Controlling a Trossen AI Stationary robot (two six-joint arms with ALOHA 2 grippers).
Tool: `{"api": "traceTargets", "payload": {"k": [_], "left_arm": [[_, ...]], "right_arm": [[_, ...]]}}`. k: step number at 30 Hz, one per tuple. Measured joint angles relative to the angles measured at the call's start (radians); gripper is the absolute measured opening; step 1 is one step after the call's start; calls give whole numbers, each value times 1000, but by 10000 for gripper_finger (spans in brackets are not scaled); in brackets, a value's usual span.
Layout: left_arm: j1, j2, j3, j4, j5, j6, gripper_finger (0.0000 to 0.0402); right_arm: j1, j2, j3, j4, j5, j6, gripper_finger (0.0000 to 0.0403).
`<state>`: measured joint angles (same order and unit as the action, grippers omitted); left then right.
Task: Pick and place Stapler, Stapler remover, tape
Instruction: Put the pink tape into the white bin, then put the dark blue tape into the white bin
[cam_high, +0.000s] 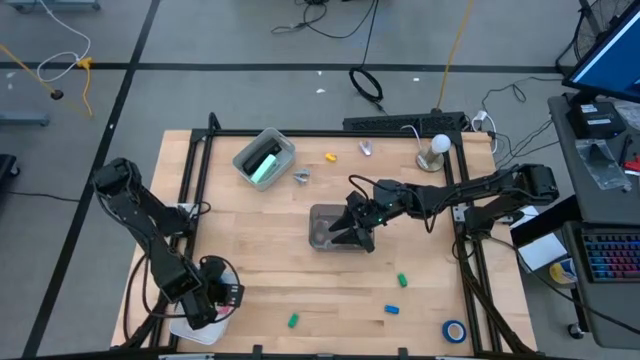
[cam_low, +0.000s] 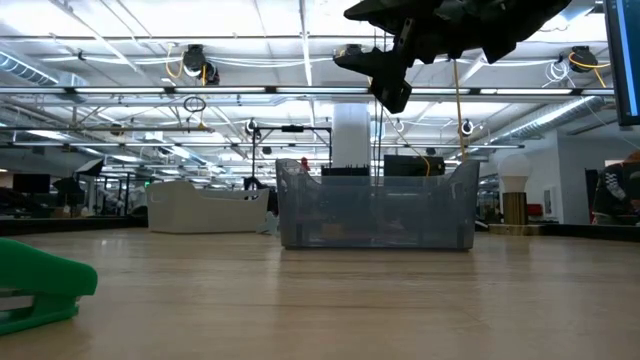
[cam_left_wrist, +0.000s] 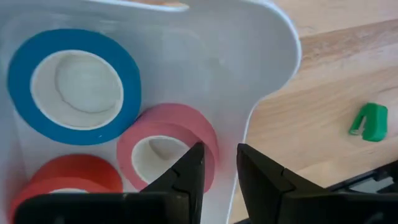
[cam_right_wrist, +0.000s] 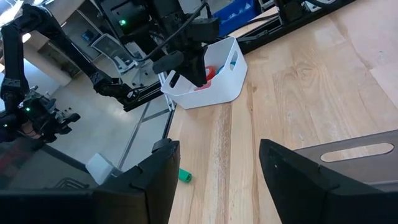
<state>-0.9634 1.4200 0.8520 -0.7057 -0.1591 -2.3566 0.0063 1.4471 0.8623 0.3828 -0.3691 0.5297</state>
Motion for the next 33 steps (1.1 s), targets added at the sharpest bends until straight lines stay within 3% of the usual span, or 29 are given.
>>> {"api": "traceTargets", "payload": {"k": [15,19,23,26,33], "left_arm": [[-1,7,6,-15,-9,-32,92],[0,-27,41,-68,-77,-31,92],[0,-39,104,-151,-193,19,92],[0,-41,141,-191,-322,76,92],[0,-41,152,-161,-771,226,92]], "right_arm": [[0,0,0,-7,-2,0,212],[-2,-4,0,-9,-53,0,212],[-14,-54,1,-85,-175,-7,212],[-18,-127,1,-253,-208,-35,212],[24,-386,1,-884,-215,-6,212]]}}
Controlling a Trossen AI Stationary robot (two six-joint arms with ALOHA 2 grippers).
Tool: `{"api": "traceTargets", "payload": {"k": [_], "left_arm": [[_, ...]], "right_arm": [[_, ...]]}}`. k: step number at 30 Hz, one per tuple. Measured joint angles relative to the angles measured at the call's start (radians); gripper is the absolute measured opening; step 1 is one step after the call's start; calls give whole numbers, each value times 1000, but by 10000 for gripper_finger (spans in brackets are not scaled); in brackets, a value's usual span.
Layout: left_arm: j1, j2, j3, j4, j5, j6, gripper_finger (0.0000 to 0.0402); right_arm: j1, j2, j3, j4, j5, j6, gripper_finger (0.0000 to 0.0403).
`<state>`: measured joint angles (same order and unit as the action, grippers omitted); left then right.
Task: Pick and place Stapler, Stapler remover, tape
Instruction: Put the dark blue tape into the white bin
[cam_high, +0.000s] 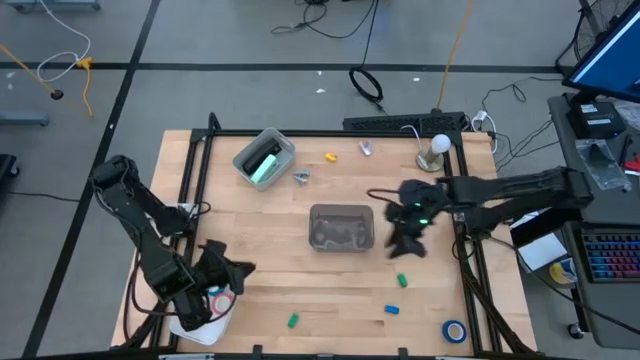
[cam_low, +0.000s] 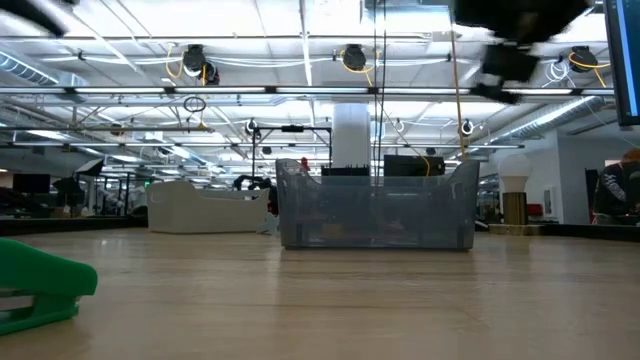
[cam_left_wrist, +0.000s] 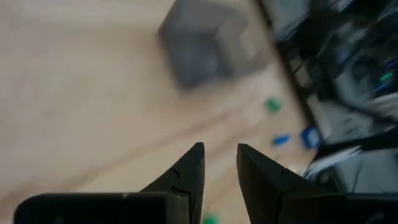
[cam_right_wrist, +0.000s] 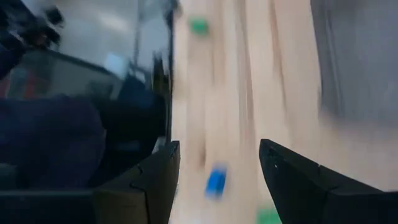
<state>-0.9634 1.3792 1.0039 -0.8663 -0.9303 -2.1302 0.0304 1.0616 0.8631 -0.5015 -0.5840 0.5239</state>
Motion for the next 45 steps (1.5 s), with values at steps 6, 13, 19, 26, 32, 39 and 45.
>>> {"api": "traceTargets", "payload": {"k": [6,13,19,26,32,39,45], "left_arm": [[5,0,0,1,-289,102,92],[61,0,0,2,-381,215,93],[110,0,0,4,-374,252,93],[145,0,0,4,-372,254,93],[147,0,0,5,-371,240,93],[147,0,0,11,-349,237,93],[147,0,0,37,-265,245,93]], "right_arm": [[138,-199,0,-400,5,328,212],[452,-260,0,-485,48,661,212],[712,-180,0,-426,202,742,212],[928,-3,-1,-407,327,624,212],[1043,167,-1,-287,353,518,212],[1065,300,-1,-184,393,480,212],[1065,364,-1,-65,443,482,212]]}}
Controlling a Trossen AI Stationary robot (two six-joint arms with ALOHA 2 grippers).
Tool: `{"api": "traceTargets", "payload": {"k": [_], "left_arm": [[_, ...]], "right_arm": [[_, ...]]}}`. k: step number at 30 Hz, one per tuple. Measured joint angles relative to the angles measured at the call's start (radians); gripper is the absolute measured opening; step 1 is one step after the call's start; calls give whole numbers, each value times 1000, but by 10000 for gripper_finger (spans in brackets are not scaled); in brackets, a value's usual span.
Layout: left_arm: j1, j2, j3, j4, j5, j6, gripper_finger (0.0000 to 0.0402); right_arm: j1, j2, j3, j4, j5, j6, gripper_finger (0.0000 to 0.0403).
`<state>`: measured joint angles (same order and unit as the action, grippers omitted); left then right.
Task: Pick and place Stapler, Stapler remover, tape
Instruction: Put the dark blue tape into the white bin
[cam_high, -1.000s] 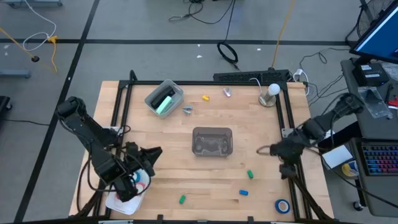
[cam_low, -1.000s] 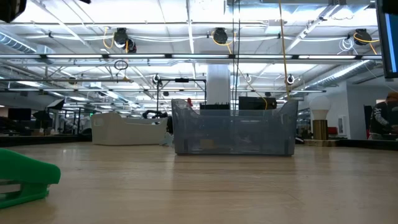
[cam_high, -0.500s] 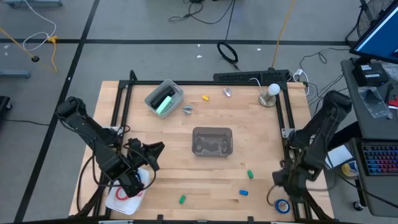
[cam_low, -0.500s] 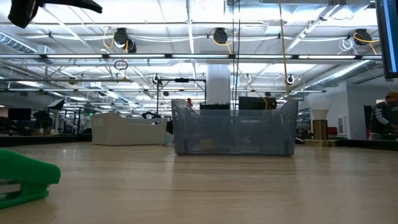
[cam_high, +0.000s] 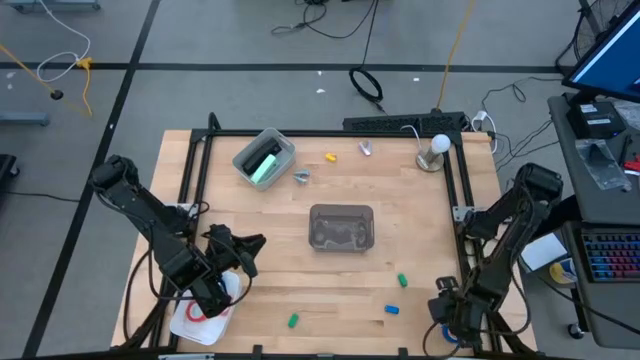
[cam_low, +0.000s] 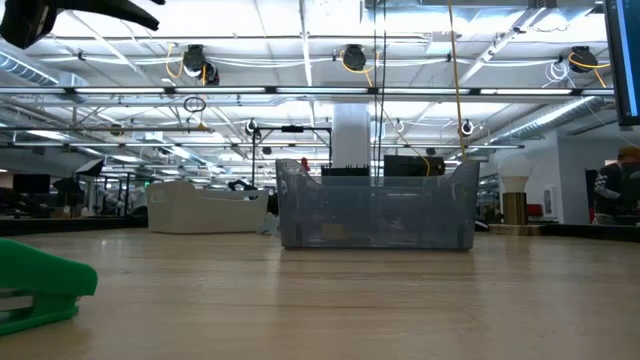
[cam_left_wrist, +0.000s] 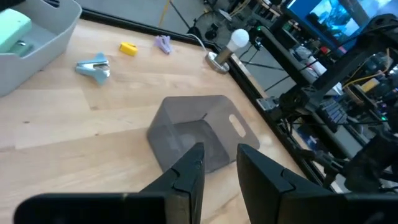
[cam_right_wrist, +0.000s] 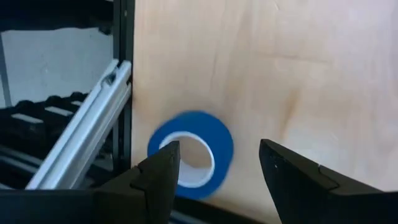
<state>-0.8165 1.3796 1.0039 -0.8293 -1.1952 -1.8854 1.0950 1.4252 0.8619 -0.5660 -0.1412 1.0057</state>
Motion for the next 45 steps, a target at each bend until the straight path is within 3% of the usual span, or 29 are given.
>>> {"api": "traceTargets", "payload": {"k": [8,19,24,32,38,45], "left_arm": [[0,0,0,112,0,113,93],[0,0,0,142,17,163,93],[0,0,0,142,17,163,93],[1,0,0,145,17,156,93],[31,0,0,202,33,185,93],[95,0,0,417,209,389,93]], "right_arm": [[27,93,0,24,-16,3,212],[59,105,-46,24,10,111,201],[59,102,-73,22,13,130,157],[58,96,-76,12,20,128,35],[13,-11,-81,-6,48,130,30],[-141,-205,-80,-103,209,47,30]]}}
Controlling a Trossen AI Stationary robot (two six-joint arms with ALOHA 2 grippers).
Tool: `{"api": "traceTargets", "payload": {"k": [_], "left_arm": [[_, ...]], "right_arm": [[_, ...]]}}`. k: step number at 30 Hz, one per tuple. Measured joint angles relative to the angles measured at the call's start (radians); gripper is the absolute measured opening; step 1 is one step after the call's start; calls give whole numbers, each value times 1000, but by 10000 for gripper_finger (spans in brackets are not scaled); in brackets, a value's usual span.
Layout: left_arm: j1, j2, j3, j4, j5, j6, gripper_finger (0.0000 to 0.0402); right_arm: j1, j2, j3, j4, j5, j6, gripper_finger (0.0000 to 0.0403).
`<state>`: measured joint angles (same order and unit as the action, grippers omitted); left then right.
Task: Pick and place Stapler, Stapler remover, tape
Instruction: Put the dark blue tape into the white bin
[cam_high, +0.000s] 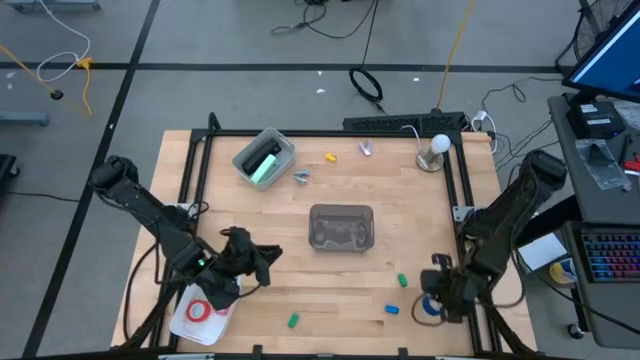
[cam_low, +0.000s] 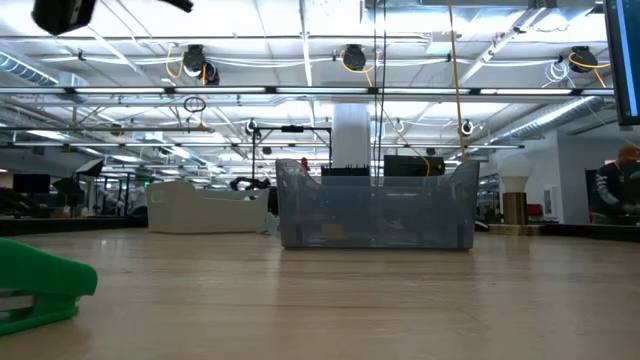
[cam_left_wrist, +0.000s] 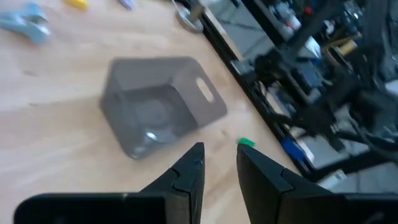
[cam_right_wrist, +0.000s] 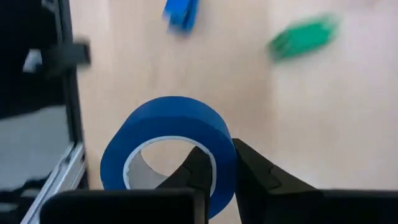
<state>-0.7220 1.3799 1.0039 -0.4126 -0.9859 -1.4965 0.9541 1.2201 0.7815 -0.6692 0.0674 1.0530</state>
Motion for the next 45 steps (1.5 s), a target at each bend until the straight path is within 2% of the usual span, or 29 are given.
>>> {"api": "traceTargets", "payload": {"k": [5,9,15,20,28,33,38,45], "left_arm": [[41,0,0,185,84,167,93],[67,0,0,329,136,308,93],[114,0,0,508,207,428,93],[157,8,0,638,270,517,93],[187,25,0,788,296,802,93],[207,65,0,874,338,904,93],[242,117,0,941,385,916,93],[304,184,0,1036,465,869,93]], "right_arm": [[-159,-120,0,-36,73,-159,30],[-301,-195,0,18,118,-285,30],[-488,-247,1,370,144,-479,30],[-578,-230,3,684,112,-590,30],[-676,-130,3,920,6,-511,30],[-717,-57,3,1057,1,-454,33],[-752,12,3,1185,-37,-425,34],[-779,75,3,1249,-76,-376,32]]}}
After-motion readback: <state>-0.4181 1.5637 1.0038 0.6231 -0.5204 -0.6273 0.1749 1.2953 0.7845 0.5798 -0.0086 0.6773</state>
